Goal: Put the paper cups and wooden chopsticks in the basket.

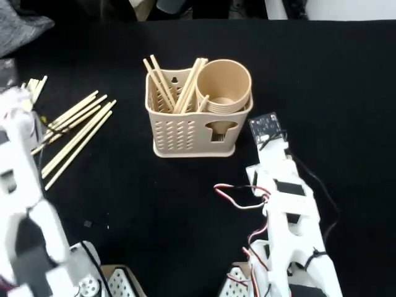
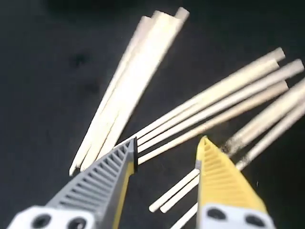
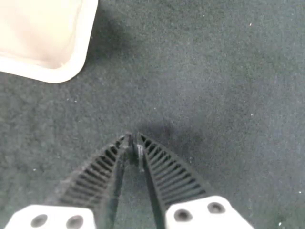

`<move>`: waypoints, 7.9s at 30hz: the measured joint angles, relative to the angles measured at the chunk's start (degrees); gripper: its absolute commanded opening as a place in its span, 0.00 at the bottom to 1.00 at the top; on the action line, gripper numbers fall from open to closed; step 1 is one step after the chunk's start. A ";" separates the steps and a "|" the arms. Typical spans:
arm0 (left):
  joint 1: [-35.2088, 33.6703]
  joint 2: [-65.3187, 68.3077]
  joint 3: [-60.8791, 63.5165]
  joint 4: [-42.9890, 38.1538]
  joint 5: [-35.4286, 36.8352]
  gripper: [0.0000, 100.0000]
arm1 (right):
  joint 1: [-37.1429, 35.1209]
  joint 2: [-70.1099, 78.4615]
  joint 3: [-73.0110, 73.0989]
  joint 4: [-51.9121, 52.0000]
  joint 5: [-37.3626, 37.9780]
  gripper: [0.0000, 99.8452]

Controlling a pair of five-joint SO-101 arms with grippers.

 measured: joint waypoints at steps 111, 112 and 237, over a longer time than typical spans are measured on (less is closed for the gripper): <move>31.56 -50.73 4.13 -0.26 22.86 0.03 | 0.00 0.00 0.00 0.00 0.00 0.01; 31.56 -52.92 4.92 -1.41 24.62 0.03 | 0.00 0.00 0.00 0.00 0.00 0.01; 28.40 69.10 -79.21 53.01 20.22 0.03 | 0.00 0.00 0.00 0.00 0.00 0.01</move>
